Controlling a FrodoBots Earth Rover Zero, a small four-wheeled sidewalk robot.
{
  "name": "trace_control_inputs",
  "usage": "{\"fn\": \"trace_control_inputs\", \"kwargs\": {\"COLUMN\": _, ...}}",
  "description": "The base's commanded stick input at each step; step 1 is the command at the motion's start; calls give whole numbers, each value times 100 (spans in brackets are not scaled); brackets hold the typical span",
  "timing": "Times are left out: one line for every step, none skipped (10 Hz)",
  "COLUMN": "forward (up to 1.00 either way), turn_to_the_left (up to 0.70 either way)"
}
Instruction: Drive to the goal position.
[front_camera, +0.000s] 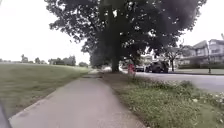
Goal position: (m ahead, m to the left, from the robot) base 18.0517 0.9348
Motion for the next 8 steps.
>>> {"fn": "trace_control_inputs", "kwargs": {"forward": 70, "turn_to_the_left": 0}}
{"fn": "trace_control_inputs", "kwargs": {"forward": 70, "turn_to_the_left": 0}}
{"fn": "trace_control_inputs", "kwargs": {"forward": 70, "turn_to_the_left": 19}}
{"fn": "trace_control_inputs", "kwargs": {"forward": 70, "turn_to_the_left": 35}}
{"fn": "trace_control_inputs", "kwargs": {"forward": 70, "turn_to_the_left": 35}}
{"fn": "trace_control_inputs", "kwargs": {"forward": 70, "turn_to_the_left": 35}}
{"fn": "trace_control_inputs", "kwargs": {"forward": 70, "turn_to_the_left": 35}}
{"fn": "trace_control_inputs", "kwargs": {"forward": 70, "turn_to_the_left": 35}}
